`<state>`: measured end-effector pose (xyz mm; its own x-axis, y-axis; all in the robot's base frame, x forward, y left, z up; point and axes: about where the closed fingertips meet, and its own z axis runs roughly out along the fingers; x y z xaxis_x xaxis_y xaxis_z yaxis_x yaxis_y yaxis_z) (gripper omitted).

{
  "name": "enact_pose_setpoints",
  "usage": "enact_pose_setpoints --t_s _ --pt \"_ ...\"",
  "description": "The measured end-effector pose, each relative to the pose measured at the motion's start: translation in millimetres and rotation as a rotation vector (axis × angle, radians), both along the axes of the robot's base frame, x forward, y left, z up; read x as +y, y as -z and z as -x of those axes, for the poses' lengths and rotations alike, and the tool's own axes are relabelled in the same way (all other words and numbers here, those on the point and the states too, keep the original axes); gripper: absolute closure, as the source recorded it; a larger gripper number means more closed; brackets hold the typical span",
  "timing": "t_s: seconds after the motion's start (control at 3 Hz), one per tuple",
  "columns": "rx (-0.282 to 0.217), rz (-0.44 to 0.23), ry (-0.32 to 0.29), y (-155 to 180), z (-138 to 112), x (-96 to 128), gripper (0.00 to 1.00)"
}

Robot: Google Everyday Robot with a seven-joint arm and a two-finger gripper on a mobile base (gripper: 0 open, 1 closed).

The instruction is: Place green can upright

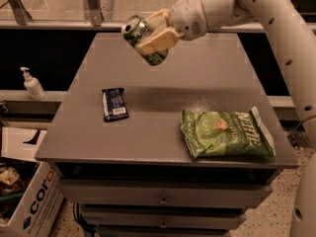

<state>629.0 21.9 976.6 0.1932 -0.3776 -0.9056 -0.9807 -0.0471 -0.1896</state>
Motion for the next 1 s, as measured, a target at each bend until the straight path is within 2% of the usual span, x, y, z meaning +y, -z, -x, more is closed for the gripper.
enact_pose_setpoints --t_s 0.33,0.67,1.0 --pt "0.114 0.063 0.059 16.8 -2.0 -13.1 1.0" --pt "0.178 0.059 0.093 36.9 0.0 -23.1 1.0" --pt "0.196 0.017 0.098 53.9 2.0 -30.4 1.0"
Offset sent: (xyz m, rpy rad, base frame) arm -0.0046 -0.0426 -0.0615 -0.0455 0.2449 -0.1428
